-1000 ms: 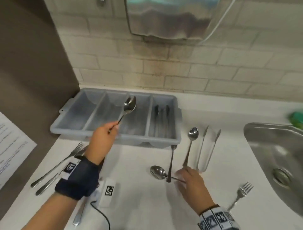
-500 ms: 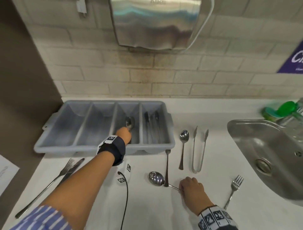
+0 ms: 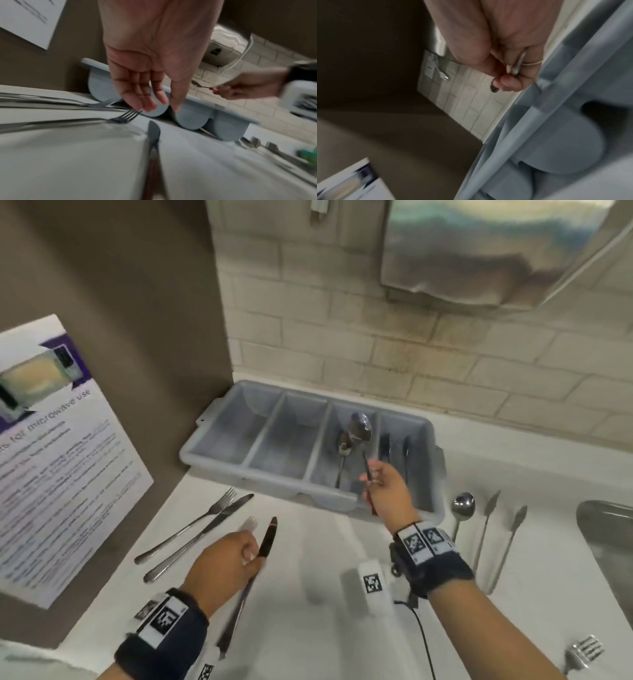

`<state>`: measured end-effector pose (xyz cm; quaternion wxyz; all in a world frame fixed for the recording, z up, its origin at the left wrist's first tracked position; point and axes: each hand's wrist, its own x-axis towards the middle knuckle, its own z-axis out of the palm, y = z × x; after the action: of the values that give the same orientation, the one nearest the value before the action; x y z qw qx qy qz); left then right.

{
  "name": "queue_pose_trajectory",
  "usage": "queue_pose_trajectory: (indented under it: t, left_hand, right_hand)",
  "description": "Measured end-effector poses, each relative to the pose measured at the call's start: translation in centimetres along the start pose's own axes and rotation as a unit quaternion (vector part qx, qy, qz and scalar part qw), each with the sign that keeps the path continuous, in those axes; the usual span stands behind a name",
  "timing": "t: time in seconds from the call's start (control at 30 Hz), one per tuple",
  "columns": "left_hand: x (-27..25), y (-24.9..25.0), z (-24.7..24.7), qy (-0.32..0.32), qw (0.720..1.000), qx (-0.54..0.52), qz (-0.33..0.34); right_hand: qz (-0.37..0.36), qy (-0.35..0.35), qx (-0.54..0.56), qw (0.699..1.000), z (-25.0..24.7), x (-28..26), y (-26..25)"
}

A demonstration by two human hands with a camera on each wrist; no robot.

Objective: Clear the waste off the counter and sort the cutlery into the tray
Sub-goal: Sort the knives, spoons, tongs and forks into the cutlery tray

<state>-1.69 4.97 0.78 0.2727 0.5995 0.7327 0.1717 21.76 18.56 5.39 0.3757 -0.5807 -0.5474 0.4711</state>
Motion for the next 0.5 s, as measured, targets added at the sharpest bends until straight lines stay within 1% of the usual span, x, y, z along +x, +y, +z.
queue_pose_trajectory:
  t: [0.03, 0.07, 0.1, 0.13, 0.17, 0.2, 0.23, 0.27, 0.3, 0.33, 0.37, 0.4, 0.47, 0.5]
  left_hand:
    - [-0.5, -0.9, 0.3, -0.004, 0.999, 0.011, -0.029]
    - [-1.0, -1.6, 0.7, -0.012, 0.998, 0.021, -0.056]
    - [-1.4, -2.1, 1.0, -0.025, 0.996, 0.03, -0.078]
    - [-1.7, -2.4, 1.3, -0.037, 0.994, 0.037, -0.094]
    - [-2.0, -2.5, 1.6, -0.048, 0.993, 0.043, -0.102]
    - [-2.2, -2.5, 1.8, -0.057, 0.992, 0.047, -0.107]
    - [-2.3, -2.6, 2.1, -0.06, 0.991, 0.047, -0.108]
    - [-2.4, -2.5, 2.4, -0.062, 0.991, 0.045, -0.11]
    - [-2.5, -2.5, 2.5, -0.062, 0.991, 0.043, -0.111]
    - [-2.5, -2.4, 2.7, -0.06, 0.992, 0.041, -0.108]
    - [-2.5, -2.4, 2.8, -0.056, 0.992, 0.038, -0.102]
    - [-2.6, -2.3, 2.8, -0.055, 0.993, 0.033, -0.099]
    - [-2.7, -2.0, 2.7, -0.057, 0.994, 0.038, -0.089]
    - [-2.7, -2.0, 2.6, -0.055, 0.994, 0.047, -0.084]
  right_hand:
    - [0.036, -0.007, -0.01, 0.999, 1.2, 2.0, -0.3]
    - [0.054, -0.017, -0.052, 0.997, 2.2, 3.8, -0.6]
    - [0.06, -0.031, -0.112, 0.991, 3.1, 5.3, -1.0]
    - [0.058, -0.071, -0.198, 0.976, 3.9, 6.4, -1.2]
    - [0.066, -0.111, -0.315, 0.94, 4.5, 7.2, -1.3]
    - [0.045, -0.148, -0.455, 0.877, 5.1, 7.6, -1.3]
    - [0.005, -0.177, -0.565, 0.806, 5.4, 7.9, -1.3]
    - [-0.015, -0.205, -0.627, 0.752, 5.7, 8.1, -1.1]
    - [-0.01, -0.215, -0.641, 0.736, 6.0, 8.4, -0.6]
    - [-0.003, -0.212, -0.633, 0.745, 6.1, 8.5, -0.3]
    - [0.002, -0.188, -0.6, 0.777, 6.0, 8.2, -0.3]
    - [-0.004, -0.152, -0.553, 0.819, 5.8, 7.9, -0.3]
    - [-0.054, -0.066, -0.409, 0.908, 5.0, 5.9, -0.2]
    - [-0.107, -0.018, -0.341, 0.934, 4.2, 4.3, -0.1]
